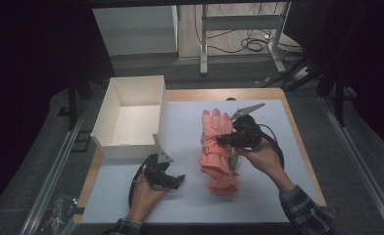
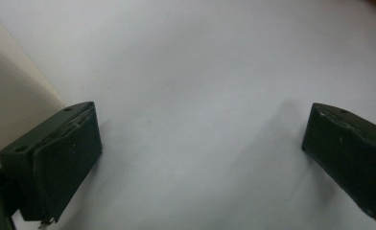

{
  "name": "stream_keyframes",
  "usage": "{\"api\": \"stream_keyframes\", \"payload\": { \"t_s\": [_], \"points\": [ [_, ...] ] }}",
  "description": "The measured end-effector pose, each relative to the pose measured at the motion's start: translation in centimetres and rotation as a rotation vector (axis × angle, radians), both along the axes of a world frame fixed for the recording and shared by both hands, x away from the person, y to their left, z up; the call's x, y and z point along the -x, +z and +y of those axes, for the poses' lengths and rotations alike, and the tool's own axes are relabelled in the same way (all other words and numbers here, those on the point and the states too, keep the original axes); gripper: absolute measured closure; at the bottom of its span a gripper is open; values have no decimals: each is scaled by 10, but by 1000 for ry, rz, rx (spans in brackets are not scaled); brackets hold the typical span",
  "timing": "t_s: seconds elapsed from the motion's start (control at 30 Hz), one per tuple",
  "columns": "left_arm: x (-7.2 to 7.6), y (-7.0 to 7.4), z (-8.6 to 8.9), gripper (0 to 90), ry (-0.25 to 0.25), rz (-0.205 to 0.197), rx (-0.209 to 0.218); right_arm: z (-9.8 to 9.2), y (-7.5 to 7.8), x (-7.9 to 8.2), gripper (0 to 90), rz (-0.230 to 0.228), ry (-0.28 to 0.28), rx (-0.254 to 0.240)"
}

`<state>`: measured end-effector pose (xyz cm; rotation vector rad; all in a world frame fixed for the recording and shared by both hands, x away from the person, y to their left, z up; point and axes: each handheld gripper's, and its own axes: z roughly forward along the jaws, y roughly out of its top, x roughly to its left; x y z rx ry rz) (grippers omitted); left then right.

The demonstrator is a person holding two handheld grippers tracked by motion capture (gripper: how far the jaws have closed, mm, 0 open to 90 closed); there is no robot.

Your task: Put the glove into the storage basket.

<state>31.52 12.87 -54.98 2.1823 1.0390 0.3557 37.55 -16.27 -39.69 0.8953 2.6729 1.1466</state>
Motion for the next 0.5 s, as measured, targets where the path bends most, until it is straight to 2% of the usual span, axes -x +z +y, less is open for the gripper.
{"api": "stream_keyframes", "payload": {
  "t_s": [0.1, 0.23, 0.33, 0.37, 0.47, 0.5],
  "points": [
    [0, 0, 0, 0, -2, 2, -1, -9, -3, 6, 862, 4, -8, 9],
    [0, 0, 0, 0, -1, 2, 1, -24, -18, 16, 861, 24, -32, 20],
    [0, 0, 0, 0, 0, 0, 1, -28, -31, 17, 861, 44, -44, 25],
    [0, 0, 0, 0, 0, 0, 1, -28, -31, 17, 861, 44, -44, 25],
    [0, 0, 0, 0, -1, -1, 0, -28, -49, 16, 859, 67, -59, 22],
    [0, 0, 0, 0, -1, -1, 0, -28, -49, 16, 859, 67, -59, 22]
  ]
}}
